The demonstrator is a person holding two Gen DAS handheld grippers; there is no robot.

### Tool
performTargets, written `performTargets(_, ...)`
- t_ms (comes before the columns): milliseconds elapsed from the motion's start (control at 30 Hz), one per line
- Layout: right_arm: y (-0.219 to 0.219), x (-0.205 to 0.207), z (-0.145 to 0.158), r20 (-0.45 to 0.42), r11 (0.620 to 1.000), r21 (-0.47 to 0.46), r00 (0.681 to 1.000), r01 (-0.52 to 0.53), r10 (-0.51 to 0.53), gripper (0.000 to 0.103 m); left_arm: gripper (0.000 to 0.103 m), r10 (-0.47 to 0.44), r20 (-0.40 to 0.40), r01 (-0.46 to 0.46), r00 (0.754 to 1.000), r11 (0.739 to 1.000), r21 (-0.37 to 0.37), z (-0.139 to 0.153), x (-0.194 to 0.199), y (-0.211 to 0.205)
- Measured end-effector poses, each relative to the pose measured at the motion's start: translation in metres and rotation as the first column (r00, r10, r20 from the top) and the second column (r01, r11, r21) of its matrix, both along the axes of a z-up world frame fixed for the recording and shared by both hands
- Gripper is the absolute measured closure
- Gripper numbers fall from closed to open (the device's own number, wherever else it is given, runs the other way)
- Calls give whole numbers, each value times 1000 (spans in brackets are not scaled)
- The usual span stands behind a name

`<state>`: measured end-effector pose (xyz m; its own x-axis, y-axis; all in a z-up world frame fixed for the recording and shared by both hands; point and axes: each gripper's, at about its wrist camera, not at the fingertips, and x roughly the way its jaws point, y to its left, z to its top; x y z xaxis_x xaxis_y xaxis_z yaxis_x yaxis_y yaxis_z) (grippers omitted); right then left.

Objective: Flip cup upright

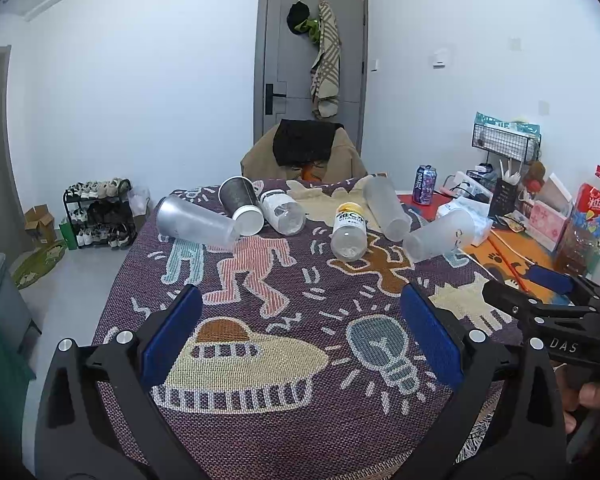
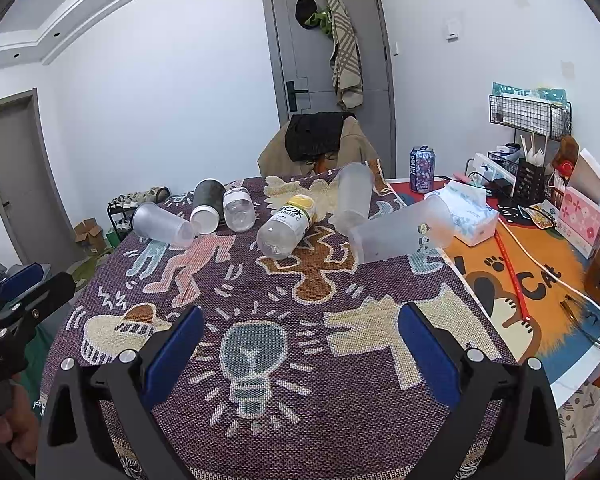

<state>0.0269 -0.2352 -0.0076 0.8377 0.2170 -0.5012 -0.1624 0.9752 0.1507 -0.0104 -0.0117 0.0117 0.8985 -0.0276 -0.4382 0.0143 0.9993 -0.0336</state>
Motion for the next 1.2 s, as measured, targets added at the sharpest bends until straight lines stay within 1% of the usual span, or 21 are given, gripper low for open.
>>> performTargets(200, -5, -1, -2, -5, 1000, 10, 1000, 6, -6, 8, 4, -12, -1, 12, 1000, 1000, 5, 0, 1, -4)
performTargets(700, -8, -2, -2, -4, 1000, 11, 1000, 28, -28, 8, 4, -40, -1, 40, 999, 999, -18, -1, 2, -7)
performTargets(933, -15, 7, -9, -30, 998, 55, 999, 33, -31, 8, 4, -55, -17, 55, 998, 998, -22, -3, 14, -10)
performTargets(1000, -17, 11, -12, -34, 998, 60, 999, 37, -35, 8, 4, -61, -18, 60, 998, 998, -33, -3, 18, -10)
performTargets(1200, -35, 30, -18, -67, 991, 114, 995, 76, -69, 8, 4, -101, -38, 99, 994, 994, -53, -2, 42, -17)
